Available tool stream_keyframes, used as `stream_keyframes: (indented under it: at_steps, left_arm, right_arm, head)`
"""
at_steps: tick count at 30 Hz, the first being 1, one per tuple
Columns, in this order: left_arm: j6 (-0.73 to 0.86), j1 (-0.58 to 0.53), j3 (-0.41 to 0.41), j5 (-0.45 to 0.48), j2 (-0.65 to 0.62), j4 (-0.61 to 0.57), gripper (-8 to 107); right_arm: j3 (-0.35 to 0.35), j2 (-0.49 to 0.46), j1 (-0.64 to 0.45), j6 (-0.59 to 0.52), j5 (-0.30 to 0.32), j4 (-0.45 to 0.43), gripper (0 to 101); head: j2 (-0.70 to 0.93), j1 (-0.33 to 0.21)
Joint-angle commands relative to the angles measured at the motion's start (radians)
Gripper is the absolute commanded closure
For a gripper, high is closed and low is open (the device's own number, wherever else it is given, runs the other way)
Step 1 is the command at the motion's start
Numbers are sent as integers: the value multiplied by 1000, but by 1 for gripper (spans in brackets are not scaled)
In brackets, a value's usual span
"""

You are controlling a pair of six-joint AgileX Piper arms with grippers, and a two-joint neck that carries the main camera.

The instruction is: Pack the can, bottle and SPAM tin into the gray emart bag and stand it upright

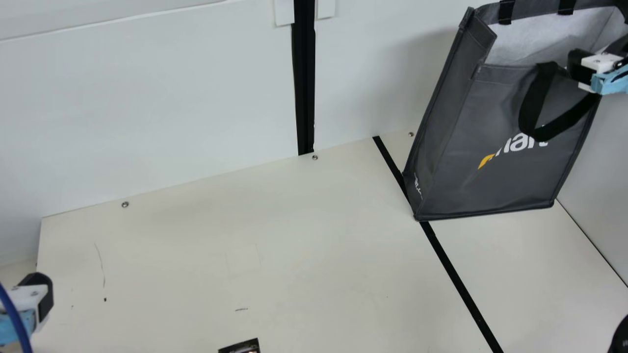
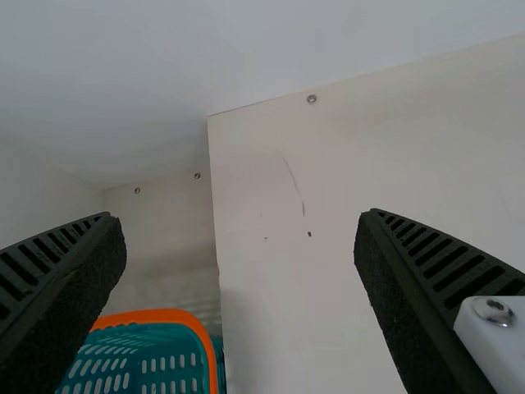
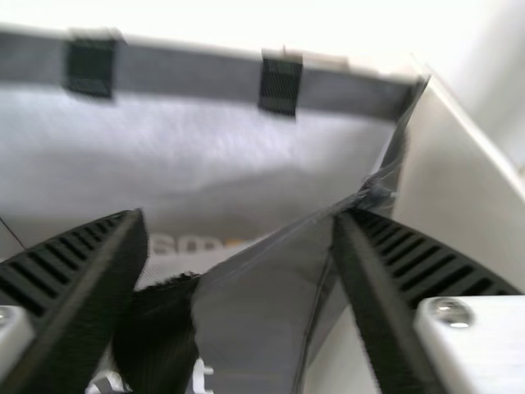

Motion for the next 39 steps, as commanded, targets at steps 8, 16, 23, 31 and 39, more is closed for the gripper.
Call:
stream_keyframes:
  at_steps: [8,16,23,31,39]
  left_arm:
    - [0,0,0,0,0,0,9]
    - [0,0,0,0,0,0,9]
    - [0,0,0,0,0,0,9]
    - [0,0,0,0,0,0,9]
    - [0,0,0,0,0,0,9]
  right_arm:
    - [-90,-4,30,-5,30,29,6]
    - [-169,1,83,12,53,30,6]
    - [-217,-4,153,32,67,30,6]
    - [-241,-20,263,48,76,21,6]
    - [-184,-57,399,51,63,0,6]
  head:
    - [-1,-23]
    - [-1,-23]
    - [-1,-23]
    - [-1,-23]
    - [-1,-23]
